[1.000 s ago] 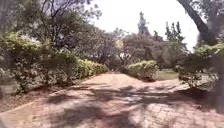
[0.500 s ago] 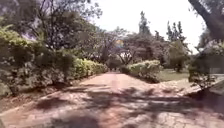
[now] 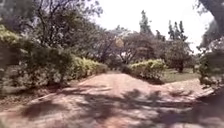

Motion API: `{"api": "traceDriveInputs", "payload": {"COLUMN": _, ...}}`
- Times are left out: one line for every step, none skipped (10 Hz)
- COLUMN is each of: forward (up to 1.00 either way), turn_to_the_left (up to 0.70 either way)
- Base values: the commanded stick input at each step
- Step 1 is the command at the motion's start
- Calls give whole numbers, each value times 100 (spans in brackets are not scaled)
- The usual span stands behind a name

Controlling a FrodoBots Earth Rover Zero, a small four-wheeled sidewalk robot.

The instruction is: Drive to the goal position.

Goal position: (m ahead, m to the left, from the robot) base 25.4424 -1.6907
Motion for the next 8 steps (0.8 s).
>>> {"api": "traceDriveInputs", "payload": {"forward": 70, "turn_to_the_left": 0}}
{"api": "traceDriveInputs", "payload": {"forward": 70, "turn_to_the_left": 0}}
{"api": "traceDriveInputs", "payload": {"forward": 70, "turn_to_the_left": 0}}
{"api": "traceDriveInputs", "payload": {"forward": 70, "turn_to_the_left": 0}}
{"api": "traceDriveInputs", "payload": {"forward": 70, "turn_to_the_left": 0}}
{"api": "traceDriveInputs", "payload": {"forward": 70, "turn_to_the_left": 0}}
{"api": "traceDriveInputs", "payload": {"forward": 70, "turn_to_the_left": 0}}
{"api": "traceDriveInputs", "payload": {"forward": 70, "turn_to_the_left": 0}}
